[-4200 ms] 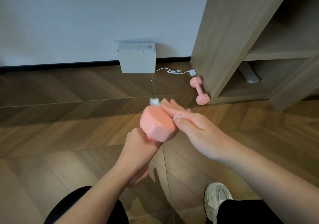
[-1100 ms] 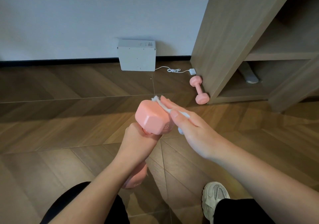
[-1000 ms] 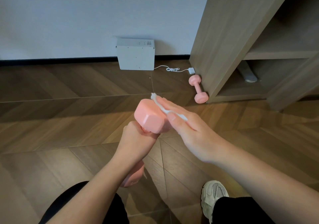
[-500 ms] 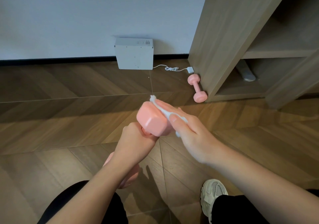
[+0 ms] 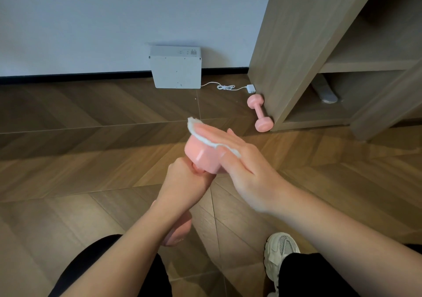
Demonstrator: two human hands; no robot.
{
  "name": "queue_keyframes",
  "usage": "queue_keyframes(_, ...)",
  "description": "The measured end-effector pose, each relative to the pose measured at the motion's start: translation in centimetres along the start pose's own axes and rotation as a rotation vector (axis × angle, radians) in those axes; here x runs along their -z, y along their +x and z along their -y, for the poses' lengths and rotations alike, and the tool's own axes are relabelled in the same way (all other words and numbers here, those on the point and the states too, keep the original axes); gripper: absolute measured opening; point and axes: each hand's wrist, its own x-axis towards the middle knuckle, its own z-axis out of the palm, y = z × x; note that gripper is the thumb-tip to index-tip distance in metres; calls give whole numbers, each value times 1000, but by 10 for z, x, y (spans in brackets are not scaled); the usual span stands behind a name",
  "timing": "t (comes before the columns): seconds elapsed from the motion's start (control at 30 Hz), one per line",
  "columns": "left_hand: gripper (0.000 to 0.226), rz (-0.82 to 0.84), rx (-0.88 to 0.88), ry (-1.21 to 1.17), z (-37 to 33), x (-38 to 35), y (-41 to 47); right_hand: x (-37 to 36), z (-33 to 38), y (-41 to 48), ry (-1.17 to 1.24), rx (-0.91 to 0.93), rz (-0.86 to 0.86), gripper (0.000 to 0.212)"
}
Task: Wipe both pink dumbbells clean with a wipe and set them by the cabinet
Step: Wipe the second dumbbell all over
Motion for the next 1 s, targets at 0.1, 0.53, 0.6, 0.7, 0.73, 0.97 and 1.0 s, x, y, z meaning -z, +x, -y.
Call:
queue_keyframes(0.1, 26, -20, 107, -142, -3, 3, 2, 0, -7, -17, -74, 89, -21, 47)
queue_keyframes(0.53, 33, 15, 28, 8, -6, -4, 2, 6, -3, -10, -31, 86, -24, 46)
queue_keyframes(0.6, 27, 6, 129, -148, -5, -3, 2, 5, -7, -19, -102, 147, -26, 46)
queue_keyframes(0.7, 14, -1, 198, -512, -10, -2, -2, 4, -17, -24, -125, 125, -34, 49)
queue_keyframes(0.73, 12, 3, 203, -550, -11, -1, -3, 4, -20, -24, -86, 87, -37, 49)
queue_keyframes(0.97, 32, 64, 17, -344, -10, 3, -2, 11, -23, -6, 420, -214, -96, 56)
queue_keyframes(1.0, 31, 82, -27, -258, -9, 4, -1, 14, -20, -3, 437, -230, -88, 53)
